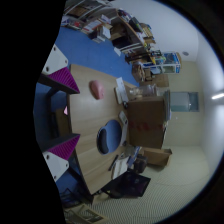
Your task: Arrange mouse
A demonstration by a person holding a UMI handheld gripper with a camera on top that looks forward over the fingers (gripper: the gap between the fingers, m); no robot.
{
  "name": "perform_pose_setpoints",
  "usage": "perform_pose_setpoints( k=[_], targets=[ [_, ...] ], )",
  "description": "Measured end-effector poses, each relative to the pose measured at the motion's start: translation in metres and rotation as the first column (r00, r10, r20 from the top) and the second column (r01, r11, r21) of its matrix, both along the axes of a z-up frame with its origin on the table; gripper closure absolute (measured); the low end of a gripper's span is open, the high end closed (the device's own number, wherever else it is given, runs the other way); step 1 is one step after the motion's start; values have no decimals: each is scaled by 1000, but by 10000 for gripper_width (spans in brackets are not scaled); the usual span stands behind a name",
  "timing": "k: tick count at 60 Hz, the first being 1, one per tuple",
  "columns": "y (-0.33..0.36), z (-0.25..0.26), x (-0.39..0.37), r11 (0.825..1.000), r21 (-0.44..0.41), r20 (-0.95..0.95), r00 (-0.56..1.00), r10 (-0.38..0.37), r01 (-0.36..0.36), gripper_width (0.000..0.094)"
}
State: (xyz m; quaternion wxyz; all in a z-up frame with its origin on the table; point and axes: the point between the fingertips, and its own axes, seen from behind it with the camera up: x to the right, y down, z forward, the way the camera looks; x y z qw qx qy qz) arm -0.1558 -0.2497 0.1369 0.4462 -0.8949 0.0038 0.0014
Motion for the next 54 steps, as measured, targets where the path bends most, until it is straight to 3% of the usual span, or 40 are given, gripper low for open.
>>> perform_pose_setpoints(
  k=[16,30,39,41,54],
  targets=[
    [40,-34,-101,990,-12,-132,982,135,-138,112],
    [113,-99,-142,973,-27,-87,970,226,-229,122],
    [155,-147,-149,967,-71,-118,965,234,-243,116],
    [171,-145,-148,971,-33,-101,967,233,-237,115],
    [223,-149,-161,976,4,-19,976,216,-216,111]
  ],
)
